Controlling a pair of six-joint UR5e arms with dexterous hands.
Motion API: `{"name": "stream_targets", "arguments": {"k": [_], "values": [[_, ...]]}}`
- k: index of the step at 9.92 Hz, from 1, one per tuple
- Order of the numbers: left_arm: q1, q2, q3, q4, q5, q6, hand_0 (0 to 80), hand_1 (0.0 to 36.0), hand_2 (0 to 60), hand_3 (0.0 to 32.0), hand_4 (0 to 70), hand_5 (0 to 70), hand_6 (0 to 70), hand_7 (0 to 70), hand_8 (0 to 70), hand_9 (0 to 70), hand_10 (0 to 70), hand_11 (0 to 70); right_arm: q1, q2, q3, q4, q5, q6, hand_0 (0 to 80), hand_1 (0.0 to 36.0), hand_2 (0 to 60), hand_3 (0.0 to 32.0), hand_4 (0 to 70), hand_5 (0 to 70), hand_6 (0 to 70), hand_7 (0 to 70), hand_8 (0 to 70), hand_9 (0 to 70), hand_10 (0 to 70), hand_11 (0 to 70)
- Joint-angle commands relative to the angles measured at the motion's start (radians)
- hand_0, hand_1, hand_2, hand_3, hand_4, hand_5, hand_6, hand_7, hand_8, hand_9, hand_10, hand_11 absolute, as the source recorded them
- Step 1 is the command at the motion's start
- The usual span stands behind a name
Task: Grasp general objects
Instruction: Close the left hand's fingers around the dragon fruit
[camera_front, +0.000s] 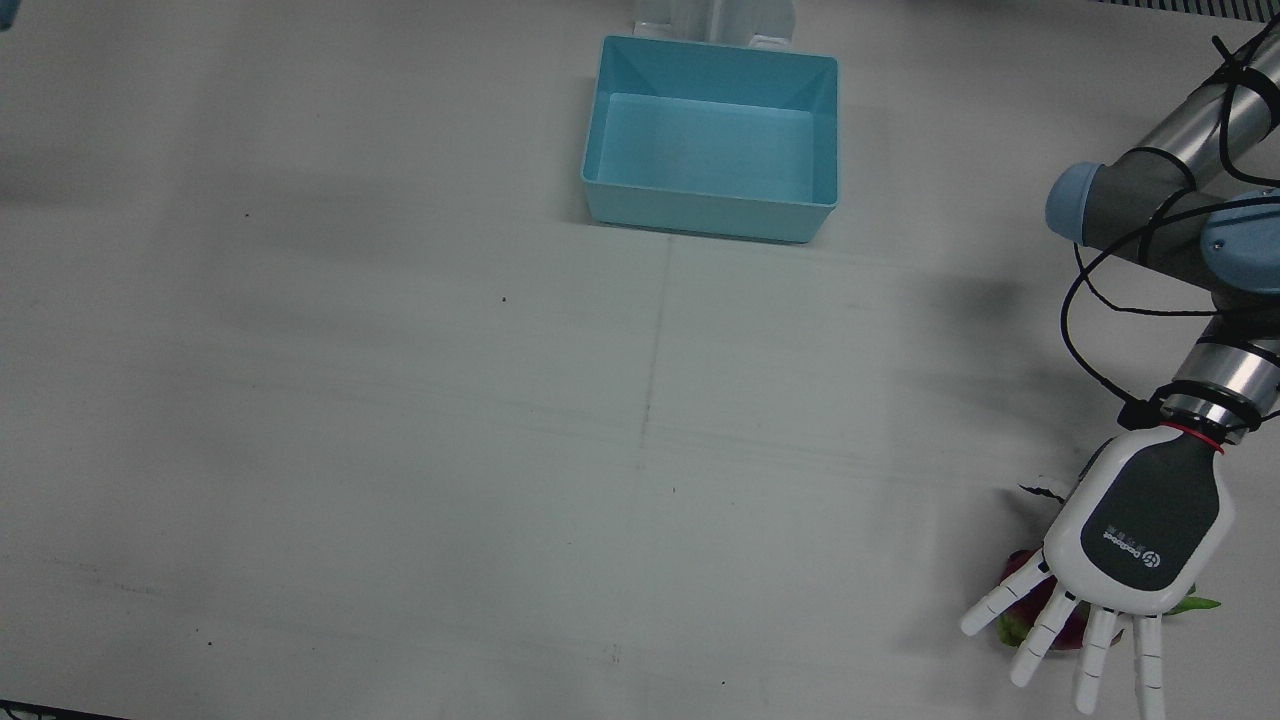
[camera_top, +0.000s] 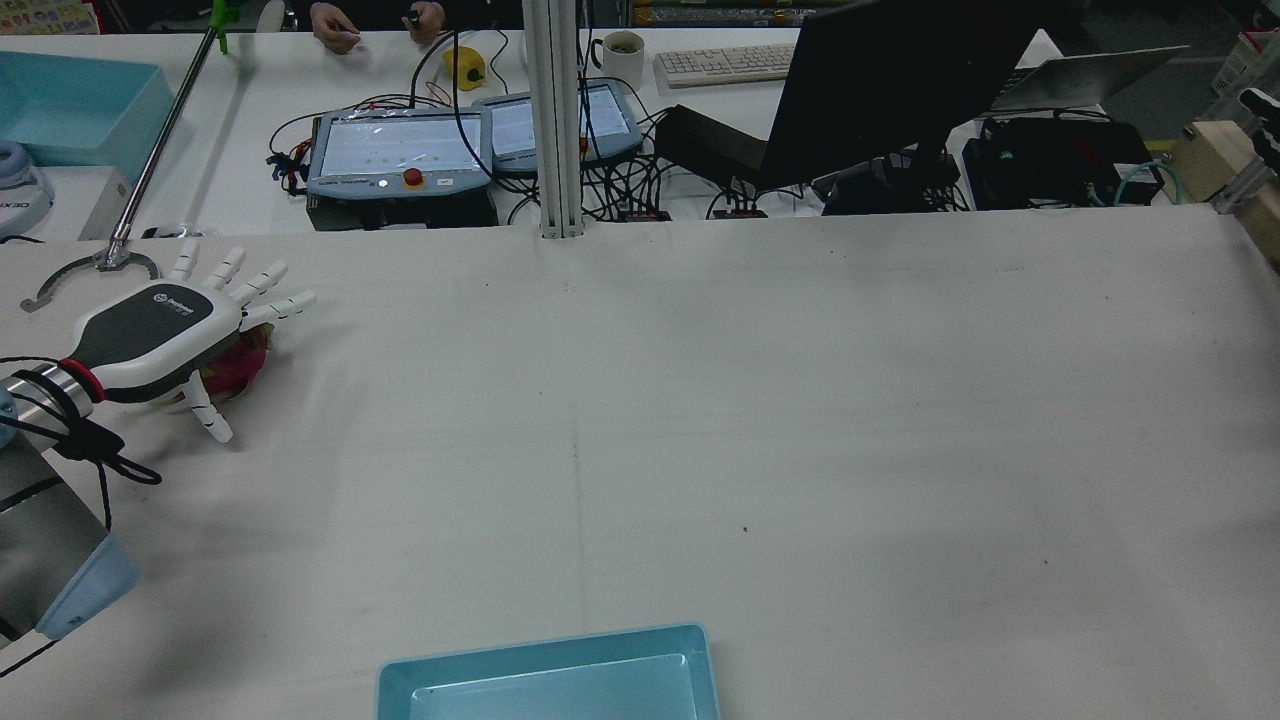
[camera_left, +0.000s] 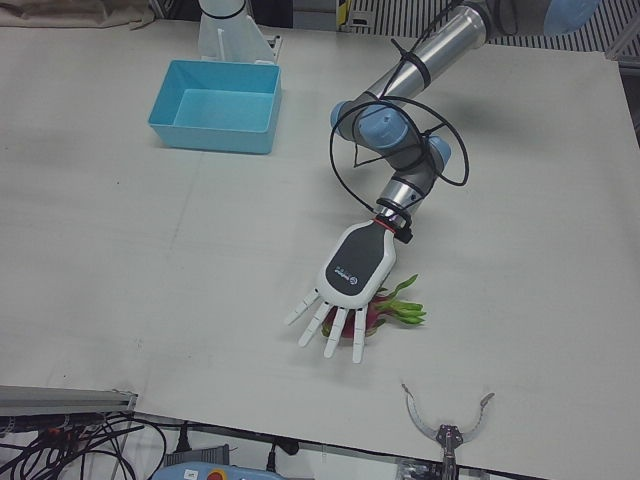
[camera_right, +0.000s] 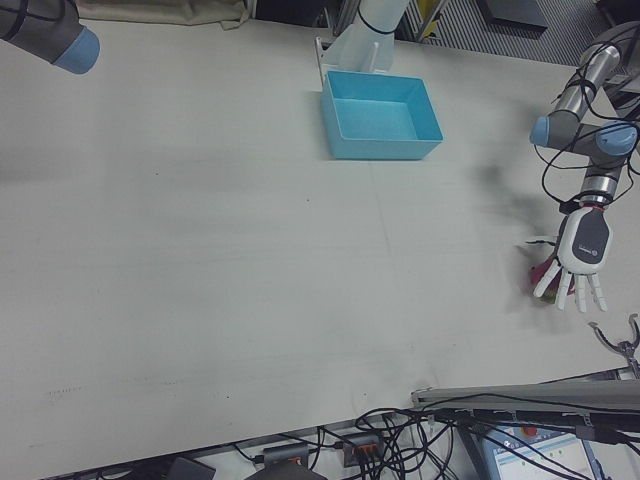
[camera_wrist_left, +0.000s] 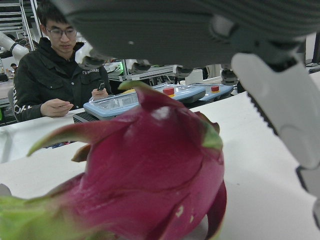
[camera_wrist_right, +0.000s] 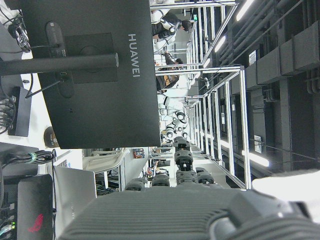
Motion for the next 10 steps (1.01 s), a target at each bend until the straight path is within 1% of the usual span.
{"name": "stream_targets", "arguments": {"k": [1, 2, 3, 4, 6, 8, 9, 10], "values": [[0.007, 0.001, 0.013, -0.018, -0.001, 0.002, 47.2, 17.2, 10.8, 32.0, 0.0, 0.0, 0.0, 0.0, 0.0, 0.0, 0.0, 0.0, 0.0, 0.0, 0.0, 0.0, 0.0, 0.0, 0.0, 0.0, 0.0, 0.0, 0.0, 0.0, 0.0, 0.0, 0.0, 0.0, 0.0, 0.0], [0.005, 0.002, 0.013, -0.023, -0.001, 0.018, 46.8, 16.5, 10.1, 32.0, 0.0, 0.0, 0.0, 0.0, 0.0, 0.0, 0.0, 0.0, 0.0, 0.0, -0.002, 0.0, 0.0, 0.0, 0.0, 0.0, 0.0, 0.0, 0.0, 0.0, 0.0, 0.0, 0.0, 0.0, 0.0, 0.0], [0.002, 0.001, 0.013, -0.02, 0.0, 0.035, 46.1, 14.8, 8.3, 32.0, 0.0, 0.0, 0.0, 0.0, 0.0, 0.0, 0.0, 0.0, 0.0, 0.0, 0.0, 0.0, 0.0, 0.0, 0.0, 0.0, 0.0, 0.0, 0.0, 0.0, 0.0, 0.0, 0.0, 0.0, 0.0, 0.0], [-0.004, 0.001, 0.012, -0.005, 0.0, 0.035, 46.0, 14.3, 7.8, 32.0, 0.0, 0.0, 0.0, 0.0, 0.0, 0.0, 0.0, 0.0, 0.0, 0.0, 0.0, 0.0, 0.0, 0.0, 0.0, 0.0, 0.0, 0.0, 0.0, 0.0, 0.0, 0.0, 0.0, 0.0, 0.0, 0.0], [-0.007, 0.004, 0.012, -0.002, 0.0, 0.04, 45.9, 14.3, 7.4, 32.0, 0.0, 0.0, 0.0, 0.0, 0.0, 0.0, 0.0, 0.0, 0.0, 0.0, 0.0, 0.0, 0.0, 0.0, 0.0, 0.0, 0.0, 0.0, 0.0, 0.0, 0.0, 0.0, 0.0, 0.0, 0.0, 0.0], [-0.041, 0.004, 0.012, 0.0, 0.0, 0.058, 45.9, 14.2, 7.1, 32.0, 0.0, 0.0, 0.0, 0.0, 0.0, 0.0, 0.0, 0.0, 0.0, 0.0, 0.0, 0.0, -0.001, 0.0, 0.0, 0.0, 0.0, 0.0, 0.0, 0.0, 0.0, 0.0, 0.0, 0.0, 0.0, 0.0], [-0.051, 0.004, 0.012, 0.0, 0.0, 0.075, 45.6, 13.9, 7.0, 32.0, 0.0, 0.0, 0.0, 0.0, 0.0, 0.0, 0.0, 0.0, 0.0, 0.0, -0.002, 0.0, 0.0, 0.0, 0.0, 0.0, 0.0, 0.0, 0.0, 0.0, 0.0, 0.0, 0.0, 0.0, 0.0, 0.0], [-0.064, 0.004, 0.012, -0.002, 0.0, 0.098, 46.0, 14.5, 7.3, 32.0, 0.0, 0.0, 0.0, 0.0, 0.0, 0.0, 0.0, 0.0, 0.0, 0.0, -0.002, 0.002, 0.0, 0.0, 0.0, 0.0, 0.0, 0.0, 0.0, 0.0, 0.0, 0.0, 0.0, 0.0, 0.0, 0.0]]}}
